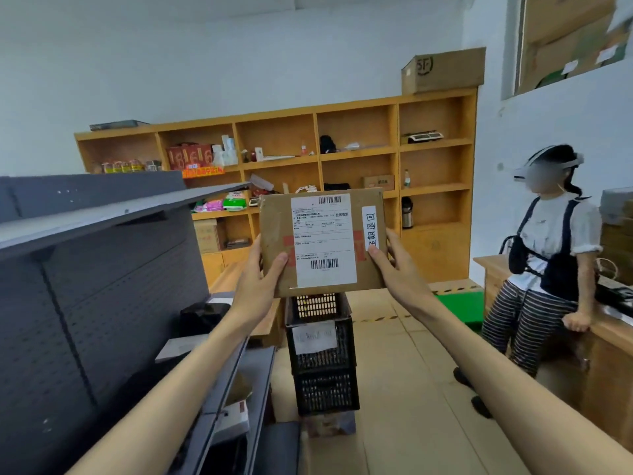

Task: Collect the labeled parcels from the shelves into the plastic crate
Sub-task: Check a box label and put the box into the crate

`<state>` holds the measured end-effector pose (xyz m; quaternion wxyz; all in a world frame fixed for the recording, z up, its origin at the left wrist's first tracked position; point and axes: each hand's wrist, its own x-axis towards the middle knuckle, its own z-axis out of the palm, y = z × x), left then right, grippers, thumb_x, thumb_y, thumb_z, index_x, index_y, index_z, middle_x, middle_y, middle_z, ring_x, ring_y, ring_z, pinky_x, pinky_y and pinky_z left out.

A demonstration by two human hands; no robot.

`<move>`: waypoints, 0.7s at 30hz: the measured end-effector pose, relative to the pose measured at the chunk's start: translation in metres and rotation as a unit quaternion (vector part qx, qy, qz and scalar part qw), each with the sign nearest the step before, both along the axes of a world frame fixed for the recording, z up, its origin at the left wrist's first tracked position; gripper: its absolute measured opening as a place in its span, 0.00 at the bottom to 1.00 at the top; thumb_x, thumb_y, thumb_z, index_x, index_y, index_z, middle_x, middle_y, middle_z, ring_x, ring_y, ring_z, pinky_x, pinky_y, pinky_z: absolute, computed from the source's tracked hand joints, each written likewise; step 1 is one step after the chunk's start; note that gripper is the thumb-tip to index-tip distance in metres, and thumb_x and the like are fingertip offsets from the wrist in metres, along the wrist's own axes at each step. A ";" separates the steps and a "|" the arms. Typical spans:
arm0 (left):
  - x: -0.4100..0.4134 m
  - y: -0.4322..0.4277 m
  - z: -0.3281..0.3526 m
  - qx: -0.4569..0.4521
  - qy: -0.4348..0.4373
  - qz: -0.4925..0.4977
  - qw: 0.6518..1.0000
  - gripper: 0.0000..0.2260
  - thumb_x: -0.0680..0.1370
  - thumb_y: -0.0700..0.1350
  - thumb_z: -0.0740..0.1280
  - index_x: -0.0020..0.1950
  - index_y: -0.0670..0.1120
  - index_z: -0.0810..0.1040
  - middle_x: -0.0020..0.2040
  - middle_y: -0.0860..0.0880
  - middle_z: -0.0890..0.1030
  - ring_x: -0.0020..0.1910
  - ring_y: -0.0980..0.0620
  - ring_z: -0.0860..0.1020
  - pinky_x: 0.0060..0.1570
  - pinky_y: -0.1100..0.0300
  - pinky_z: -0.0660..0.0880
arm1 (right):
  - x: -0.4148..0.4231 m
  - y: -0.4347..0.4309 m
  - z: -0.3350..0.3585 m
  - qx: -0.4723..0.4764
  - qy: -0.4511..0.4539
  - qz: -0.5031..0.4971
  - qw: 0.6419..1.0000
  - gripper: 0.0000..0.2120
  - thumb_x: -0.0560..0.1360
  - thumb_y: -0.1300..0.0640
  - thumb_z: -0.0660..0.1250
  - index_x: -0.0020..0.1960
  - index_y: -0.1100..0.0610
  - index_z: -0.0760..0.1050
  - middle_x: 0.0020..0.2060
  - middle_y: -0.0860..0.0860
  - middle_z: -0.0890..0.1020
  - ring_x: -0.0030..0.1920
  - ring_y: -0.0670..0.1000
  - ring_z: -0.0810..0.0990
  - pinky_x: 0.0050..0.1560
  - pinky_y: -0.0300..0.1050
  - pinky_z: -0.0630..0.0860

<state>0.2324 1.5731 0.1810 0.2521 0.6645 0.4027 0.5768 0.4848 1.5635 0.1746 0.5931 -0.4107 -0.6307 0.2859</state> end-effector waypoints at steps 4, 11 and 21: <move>0.003 0.082 -0.008 -0.004 -0.002 0.009 1.000 0.25 0.83 0.52 0.64 0.79 0.54 0.61 0.69 0.56 0.76 0.65 0.57 0.77 0.65 0.49 0.76 | 0.006 0.081 -0.002 -0.002 -0.009 0.010 1.000 0.23 0.84 0.51 0.58 0.77 0.47 0.59 0.60 0.42 0.76 0.58 0.41 0.76 0.51 0.36 0.80; 0.003 0.196 -0.030 -0.018 -0.006 0.026 0.999 0.22 0.83 0.51 0.65 0.77 0.54 0.66 0.67 0.56 0.78 0.65 0.57 0.77 0.65 0.49 0.77 | 0.006 0.198 -0.019 -0.037 -0.005 0.023 0.999 0.22 0.84 0.52 0.58 0.76 0.44 0.59 0.57 0.38 0.75 0.54 0.36 0.77 0.42 0.29 0.77; 0.001 0.383 -0.053 -0.037 -0.004 0.018 0.999 0.25 0.83 0.54 0.64 0.79 0.53 0.64 0.68 0.56 0.77 0.66 0.59 0.76 0.66 0.54 0.76 | 0.005 0.388 -0.041 -0.051 -0.025 0.005 0.998 0.23 0.83 0.51 0.59 0.77 0.46 0.60 0.61 0.42 0.77 0.58 0.40 0.78 0.52 0.37 0.80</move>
